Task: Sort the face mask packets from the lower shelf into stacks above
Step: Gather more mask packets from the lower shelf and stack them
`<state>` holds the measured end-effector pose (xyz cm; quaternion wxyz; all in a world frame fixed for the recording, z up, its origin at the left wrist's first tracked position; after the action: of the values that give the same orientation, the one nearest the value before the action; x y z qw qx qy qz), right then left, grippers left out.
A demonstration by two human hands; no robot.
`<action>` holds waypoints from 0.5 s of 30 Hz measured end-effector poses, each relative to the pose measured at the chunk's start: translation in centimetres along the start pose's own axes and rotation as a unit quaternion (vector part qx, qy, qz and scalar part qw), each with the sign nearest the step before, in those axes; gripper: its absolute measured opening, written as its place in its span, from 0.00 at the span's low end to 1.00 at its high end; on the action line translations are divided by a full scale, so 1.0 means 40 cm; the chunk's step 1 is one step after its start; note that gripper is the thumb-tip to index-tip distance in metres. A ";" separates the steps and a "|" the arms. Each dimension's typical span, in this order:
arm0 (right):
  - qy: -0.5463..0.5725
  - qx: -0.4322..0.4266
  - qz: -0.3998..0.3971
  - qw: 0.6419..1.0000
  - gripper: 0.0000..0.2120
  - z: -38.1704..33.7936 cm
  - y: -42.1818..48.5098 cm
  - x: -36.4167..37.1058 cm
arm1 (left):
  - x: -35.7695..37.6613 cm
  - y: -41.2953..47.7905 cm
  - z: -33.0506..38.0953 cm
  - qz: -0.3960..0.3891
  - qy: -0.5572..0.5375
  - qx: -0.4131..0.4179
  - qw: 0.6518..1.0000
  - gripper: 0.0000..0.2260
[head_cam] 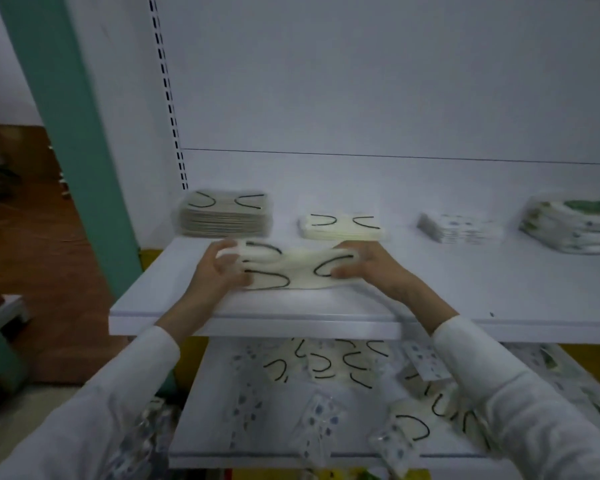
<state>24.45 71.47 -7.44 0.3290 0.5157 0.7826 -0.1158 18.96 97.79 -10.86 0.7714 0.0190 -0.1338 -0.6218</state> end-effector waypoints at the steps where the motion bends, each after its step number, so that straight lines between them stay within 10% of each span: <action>1: 0.015 0.030 0.006 0.999 0.18 0.022 0.005 0.015 | 0.002 0.002 -0.013 0.012 0.035 0.000 0.999 0.25; 7: 0.145 0.108 0.116 0.977 0.46 0.071 0.075 0.022 | 0.035 0.059 0.017 0.034 0.087 0.026 0.995 0.09; 15: 0.222 0.150 0.131 0.955 0.37 0.063 0.074 0.054 | 0.027 0.084 0.007 0.069 0.043 -0.025 0.996 0.26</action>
<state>27.52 73.05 -10.23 0.0784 0.6700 0.7349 -0.0706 22.31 97.56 -9.74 0.8179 0.0168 -0.0862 -0.5686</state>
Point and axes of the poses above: each hand's wrist, its own y-axis towards the middle knuckle, its own x-axis out of the palm, z = x × y, the point moved 3 cm from there along y, towards the middle knuckle, and after that the axes turned 13 degrees about -y, right-handed, at the moved point
